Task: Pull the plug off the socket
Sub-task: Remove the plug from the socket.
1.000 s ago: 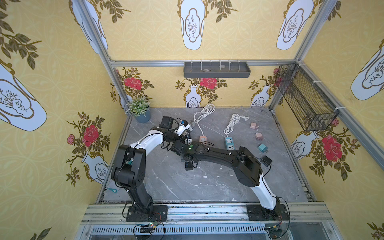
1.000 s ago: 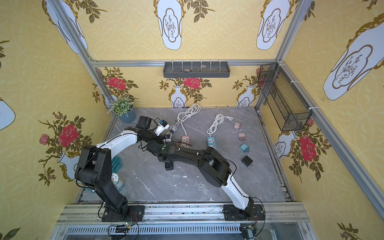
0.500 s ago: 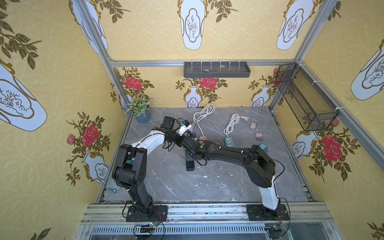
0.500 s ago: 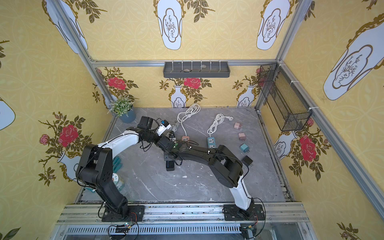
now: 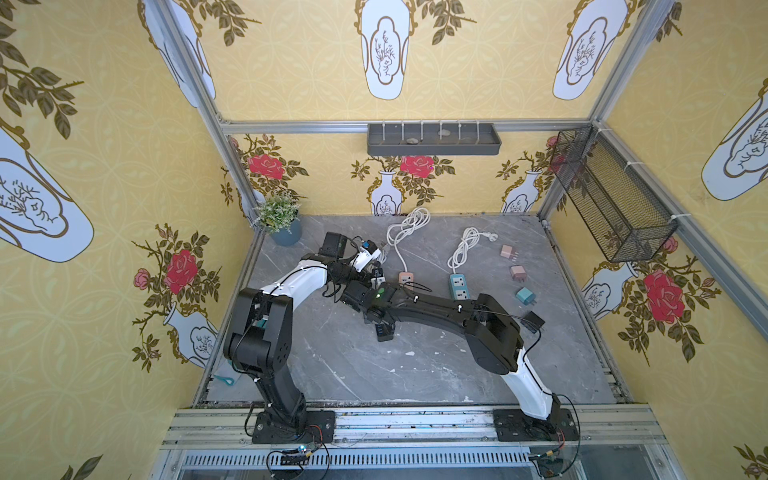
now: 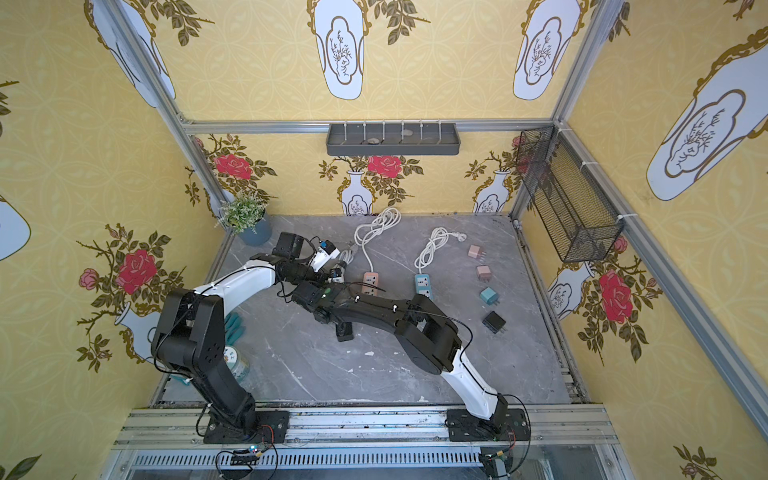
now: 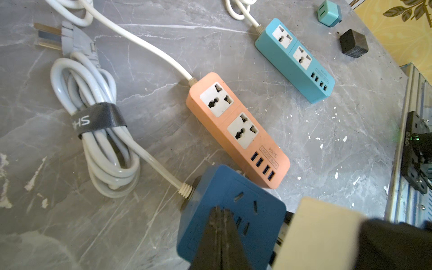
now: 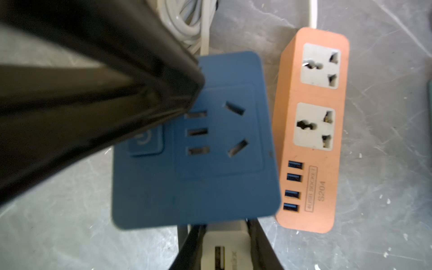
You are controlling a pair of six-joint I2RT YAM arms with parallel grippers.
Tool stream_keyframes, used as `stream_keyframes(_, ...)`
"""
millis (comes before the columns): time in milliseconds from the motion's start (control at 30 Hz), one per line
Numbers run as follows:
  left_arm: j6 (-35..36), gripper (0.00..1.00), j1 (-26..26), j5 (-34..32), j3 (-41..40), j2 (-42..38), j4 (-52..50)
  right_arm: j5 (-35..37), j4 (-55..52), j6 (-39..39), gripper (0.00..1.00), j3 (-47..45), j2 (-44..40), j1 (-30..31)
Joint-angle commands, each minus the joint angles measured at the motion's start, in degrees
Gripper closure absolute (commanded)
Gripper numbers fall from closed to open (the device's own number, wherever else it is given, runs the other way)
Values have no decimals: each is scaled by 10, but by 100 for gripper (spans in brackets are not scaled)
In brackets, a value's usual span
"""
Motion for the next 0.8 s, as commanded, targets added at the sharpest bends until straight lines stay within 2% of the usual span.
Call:
stream_keyframes(0, -5, 100, -8, -86, -13, 23, -96, -7, 44, -123, 90, 6, 5, 21)
stream_keyframes(167, -5, 100, -8, -86, -13, 24, -96, -41, 84, -126, 90, -22, -19, 15)
stream_keyframes(433, -4, 100, -8, -86, -12, 24, -96, -200, 237, -87, 90, -171, -122, -41)
stream_keyframes(533, -4, 100, -8, -85, -13, 24, -96, -240, 275, -74, 91, -212, -149, -57)
stream_keyframes(767, -4, 100, -8, -85, -12, 24, -96, -234, 260, -69, 91, -215, -154, -59)
